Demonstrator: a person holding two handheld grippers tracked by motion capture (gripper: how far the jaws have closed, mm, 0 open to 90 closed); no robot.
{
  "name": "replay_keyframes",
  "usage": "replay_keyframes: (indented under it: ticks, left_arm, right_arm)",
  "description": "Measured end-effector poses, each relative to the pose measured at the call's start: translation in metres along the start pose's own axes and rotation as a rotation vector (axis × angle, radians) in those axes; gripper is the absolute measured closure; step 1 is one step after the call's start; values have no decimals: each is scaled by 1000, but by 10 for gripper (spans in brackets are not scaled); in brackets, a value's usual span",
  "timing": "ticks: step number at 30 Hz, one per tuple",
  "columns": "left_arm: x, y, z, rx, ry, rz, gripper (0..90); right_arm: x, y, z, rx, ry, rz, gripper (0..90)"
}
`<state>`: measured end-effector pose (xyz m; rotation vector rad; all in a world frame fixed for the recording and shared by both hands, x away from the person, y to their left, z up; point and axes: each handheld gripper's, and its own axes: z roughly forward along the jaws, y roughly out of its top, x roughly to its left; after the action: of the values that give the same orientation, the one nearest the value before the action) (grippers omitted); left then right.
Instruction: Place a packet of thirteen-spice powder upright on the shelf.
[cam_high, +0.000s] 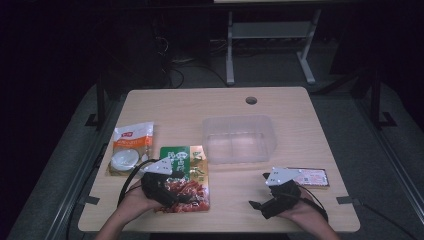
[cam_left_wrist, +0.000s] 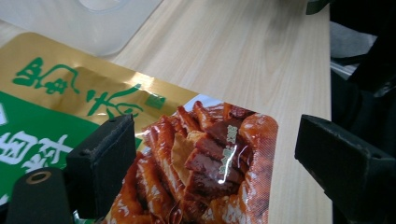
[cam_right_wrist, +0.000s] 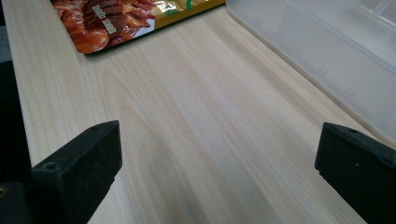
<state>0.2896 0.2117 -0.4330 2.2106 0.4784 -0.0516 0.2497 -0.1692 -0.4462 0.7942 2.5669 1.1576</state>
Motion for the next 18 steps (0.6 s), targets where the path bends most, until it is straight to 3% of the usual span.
replay_keyframes:
  ticks: [7, 10, 14, 18]
  left_arm:
    - [-2, 0, 2, 11, 2, 11, 117]
    - [-8, 0, 5, 17, -42, 22, 119]
    - [-11, -1, 7, 41, -31, 51, 121]
    - [-10, -1, 6, 37, -21, 44, 121]
  right_arm:
    - [-4, -2, -9, -14, -10, 12, 2]
    - [-6, -1, -11, -14, -11, 6, 3]
    - [-9, 0, -13, -15, -22, 3, 3]
    - [-14, -2, -17, -10, -31, 12, 3]
